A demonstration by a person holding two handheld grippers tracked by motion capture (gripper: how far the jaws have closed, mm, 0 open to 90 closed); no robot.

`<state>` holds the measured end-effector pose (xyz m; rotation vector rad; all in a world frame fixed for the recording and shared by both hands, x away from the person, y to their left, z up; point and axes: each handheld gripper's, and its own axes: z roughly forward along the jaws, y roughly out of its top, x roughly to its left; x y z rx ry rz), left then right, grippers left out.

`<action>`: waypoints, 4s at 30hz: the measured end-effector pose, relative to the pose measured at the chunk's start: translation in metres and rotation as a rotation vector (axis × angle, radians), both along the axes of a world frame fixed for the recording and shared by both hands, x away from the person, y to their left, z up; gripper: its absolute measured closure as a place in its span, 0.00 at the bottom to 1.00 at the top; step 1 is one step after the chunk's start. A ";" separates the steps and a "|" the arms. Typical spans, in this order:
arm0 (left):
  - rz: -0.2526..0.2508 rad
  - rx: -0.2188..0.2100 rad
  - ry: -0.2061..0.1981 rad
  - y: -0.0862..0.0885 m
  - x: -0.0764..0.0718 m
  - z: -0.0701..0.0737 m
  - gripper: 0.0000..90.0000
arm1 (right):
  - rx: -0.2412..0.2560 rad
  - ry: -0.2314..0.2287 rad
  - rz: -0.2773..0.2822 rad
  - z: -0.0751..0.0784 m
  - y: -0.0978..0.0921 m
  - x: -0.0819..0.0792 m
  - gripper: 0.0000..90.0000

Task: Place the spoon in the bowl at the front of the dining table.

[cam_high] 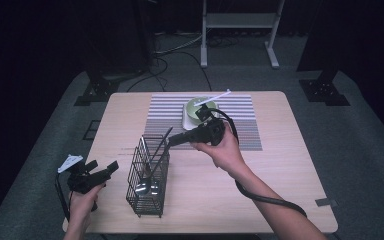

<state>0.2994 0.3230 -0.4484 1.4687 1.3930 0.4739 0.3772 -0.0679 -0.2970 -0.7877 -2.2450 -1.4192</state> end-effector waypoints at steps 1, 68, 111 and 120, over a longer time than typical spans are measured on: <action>0.000 0.000 0.000 0.000 0.000 0.000 0.01 | 0.001 0.001 -0.001 0.001 0.000 0.000 0.99; -0.013 -0.005 0.014 -0.006 0.007 -0.004 0.01 | 0.089 0.015 -0.131 0.034 -0.105 -0.006 0.99; -0.011 -0.002 0.015 -0.005 0.006 -0.004 0.01 | 0.091 0.080 -0.256 -0.007 -0.175 -0.011 0.99; -0.008 -0.001 0.014 -0.005 0.006 -0.003 0.01 | 0.084 0.097 -0.286 -0.017 -0.188 -0.010 0.99</action>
